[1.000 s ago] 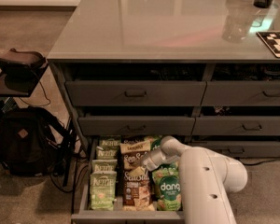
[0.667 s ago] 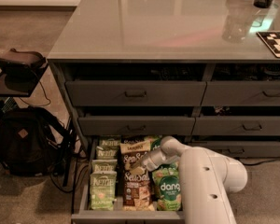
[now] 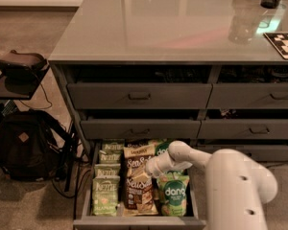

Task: Pick brown chip bag from bottom drawer and place on counter

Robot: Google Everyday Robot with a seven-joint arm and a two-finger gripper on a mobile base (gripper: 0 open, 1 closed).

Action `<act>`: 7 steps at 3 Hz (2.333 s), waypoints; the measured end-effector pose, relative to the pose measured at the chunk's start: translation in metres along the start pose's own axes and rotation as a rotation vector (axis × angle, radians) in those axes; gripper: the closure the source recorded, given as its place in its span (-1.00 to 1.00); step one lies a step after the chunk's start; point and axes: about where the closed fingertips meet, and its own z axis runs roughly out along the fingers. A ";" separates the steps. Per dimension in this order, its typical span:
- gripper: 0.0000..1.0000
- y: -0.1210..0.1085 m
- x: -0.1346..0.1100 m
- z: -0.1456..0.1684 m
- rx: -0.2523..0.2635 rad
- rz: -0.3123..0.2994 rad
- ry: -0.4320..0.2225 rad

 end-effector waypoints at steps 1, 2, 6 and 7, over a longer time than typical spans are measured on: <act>1.00 0.048 -0.051 -0.041 0.005 -0.181 -0.037; 1.00 0.094 -0.105 -0.086 0.066 -0.338 -0.031; 1.00 0.347 -0.271 -0.186 0.364 -0.578 -0.087; 1.00 0.377 -0.313 -0.208 0.446 -0.534 -0.156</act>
Offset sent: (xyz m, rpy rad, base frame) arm -0.2020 0.0274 0.2233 0.0258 -0.3701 0.3483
